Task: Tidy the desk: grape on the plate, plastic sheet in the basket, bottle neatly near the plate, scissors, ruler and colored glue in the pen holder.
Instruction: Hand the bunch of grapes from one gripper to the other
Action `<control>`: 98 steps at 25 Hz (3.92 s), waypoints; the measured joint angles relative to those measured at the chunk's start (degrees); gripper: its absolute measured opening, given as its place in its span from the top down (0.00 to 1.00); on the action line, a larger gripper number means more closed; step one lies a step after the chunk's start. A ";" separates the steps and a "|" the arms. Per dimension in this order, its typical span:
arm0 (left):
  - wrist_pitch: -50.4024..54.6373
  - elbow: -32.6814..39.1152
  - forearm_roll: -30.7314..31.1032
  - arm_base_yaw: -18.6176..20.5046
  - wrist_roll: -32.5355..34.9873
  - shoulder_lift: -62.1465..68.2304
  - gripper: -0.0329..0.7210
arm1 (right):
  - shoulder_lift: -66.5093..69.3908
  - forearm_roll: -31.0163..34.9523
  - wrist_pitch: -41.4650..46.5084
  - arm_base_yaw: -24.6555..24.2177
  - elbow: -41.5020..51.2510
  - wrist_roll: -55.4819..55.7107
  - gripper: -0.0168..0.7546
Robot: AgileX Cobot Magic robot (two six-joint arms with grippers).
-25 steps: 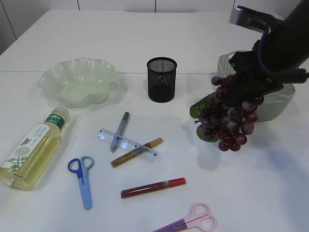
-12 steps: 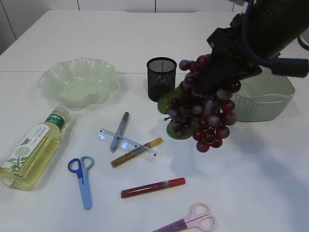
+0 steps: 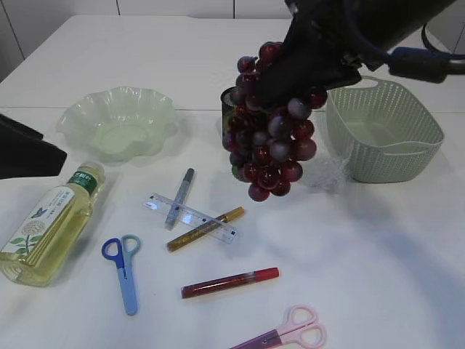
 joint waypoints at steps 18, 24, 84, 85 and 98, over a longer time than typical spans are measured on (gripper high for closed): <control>-3.27 -0.03 -36.14 -0.75 47.81 11.74 0.22 | 0.00 16.23 0.00 1.97 0.00 6.17 0.77; -4.64 -0.03 -40.60 -6.79 52.74 13.40 0.22 | 0.00 18.36 0.00 1.97 0.00 7.18 0.77; -5.89 -6.65 -59.52 -16.70 63.43 24.70 0.74 | -0.36 22.43 -0.10 1.99 0.00 7.33 0.65; -5.89 -6.65 -59.52 -16.70 63.43 24.70 0.74 | -0.36 22.42 -0.10 1.99 0.00 7.23 0.61; -6.58 -6.65 -59.31 -16.70 62.99 23.81 0.74 | -0.55 22.94 0.11 2.09 -0.21 7.12 0.22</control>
